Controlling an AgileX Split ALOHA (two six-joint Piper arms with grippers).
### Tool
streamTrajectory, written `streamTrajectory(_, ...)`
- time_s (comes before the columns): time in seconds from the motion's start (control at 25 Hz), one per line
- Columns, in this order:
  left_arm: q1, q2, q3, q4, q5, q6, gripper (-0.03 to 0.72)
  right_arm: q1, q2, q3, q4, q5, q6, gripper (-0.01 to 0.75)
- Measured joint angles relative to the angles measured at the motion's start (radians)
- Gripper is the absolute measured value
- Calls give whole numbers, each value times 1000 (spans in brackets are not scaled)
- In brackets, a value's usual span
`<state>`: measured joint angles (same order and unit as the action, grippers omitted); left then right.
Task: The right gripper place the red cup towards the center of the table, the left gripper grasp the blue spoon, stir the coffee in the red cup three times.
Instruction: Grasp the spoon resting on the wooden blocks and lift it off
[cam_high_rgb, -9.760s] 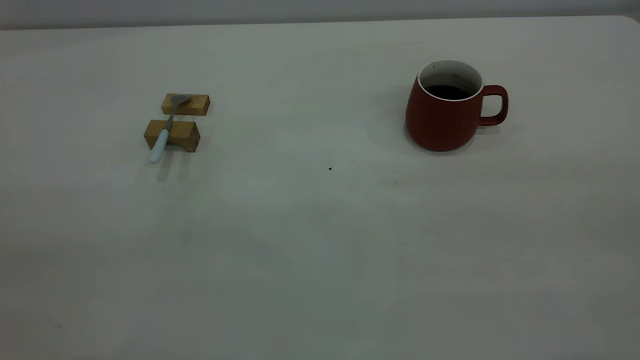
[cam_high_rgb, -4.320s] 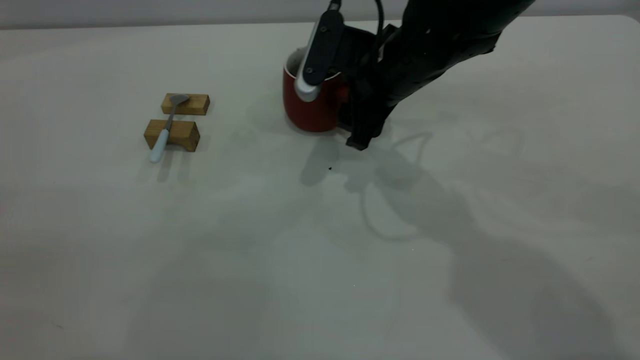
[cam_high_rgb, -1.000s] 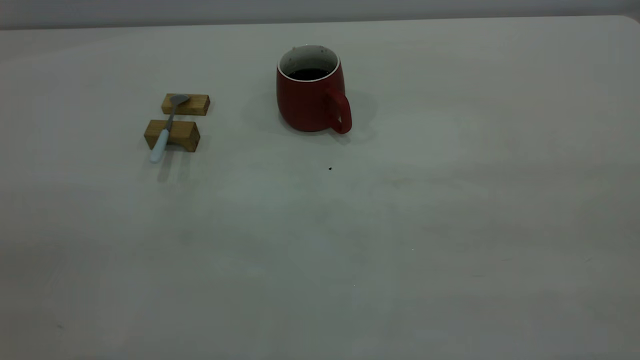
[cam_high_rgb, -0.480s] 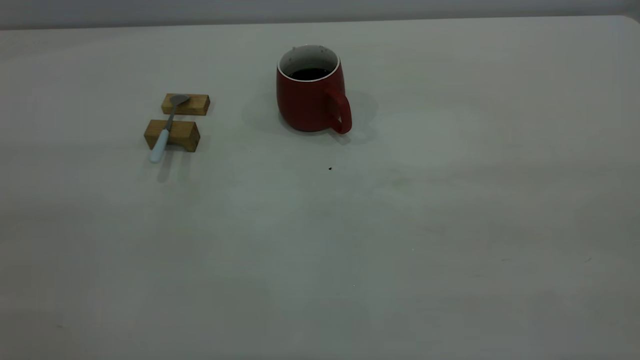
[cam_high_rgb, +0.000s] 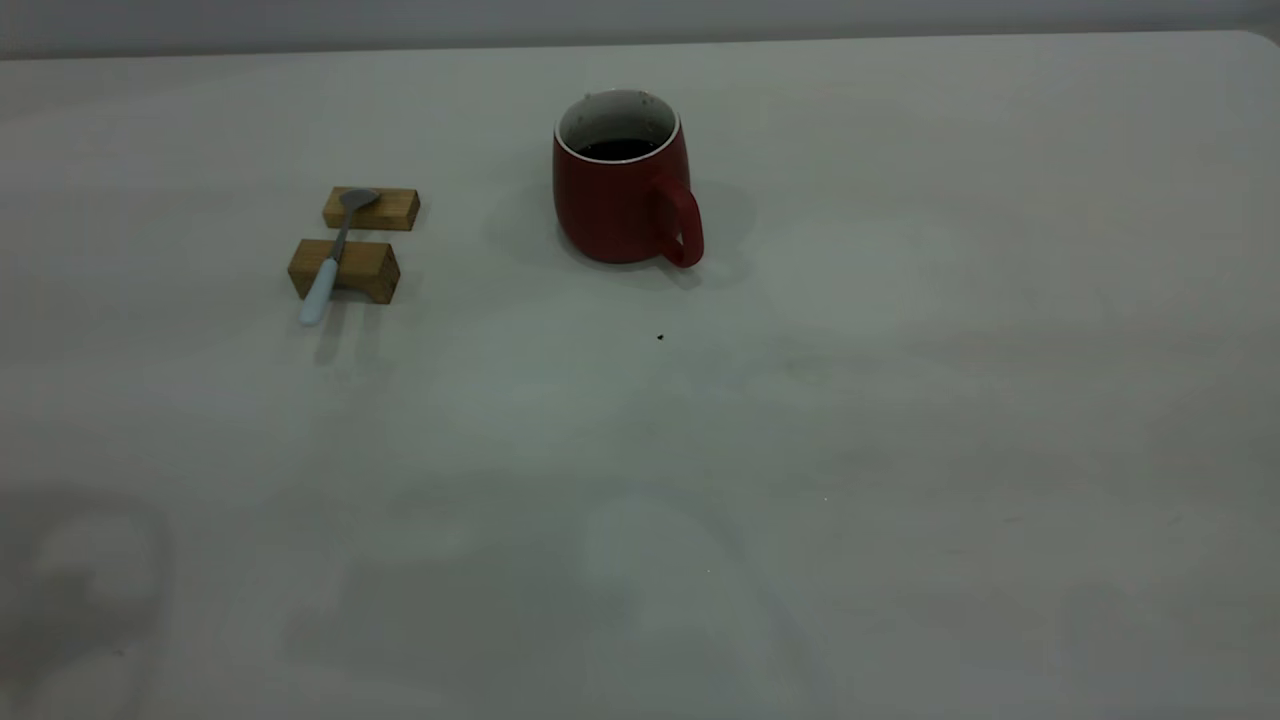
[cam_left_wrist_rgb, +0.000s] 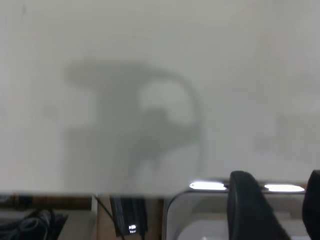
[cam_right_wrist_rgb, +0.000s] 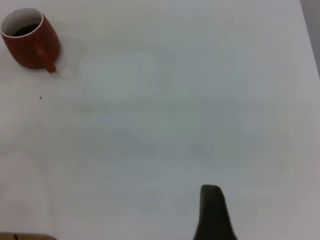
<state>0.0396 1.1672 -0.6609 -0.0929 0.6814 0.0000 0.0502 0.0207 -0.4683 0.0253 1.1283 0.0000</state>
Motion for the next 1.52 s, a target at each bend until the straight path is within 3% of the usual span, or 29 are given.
streamTrajectory(0.44,-7,572,-350,-155,-59,160,512,0,0,0,0,0,0,572)
streamTrajectory(0.76,-116,925,-605,-165,-74,175,518,0,0,0,0,0,0,572)
streamTrajectory(1.04,-189,1095,-754,-89,-82,63,518,0,0,0,0,0,0,572)
streamTrajectory(1.52,-201,1164,-811,-6,-35,-22,518,0,0,0,0,0,0,572)
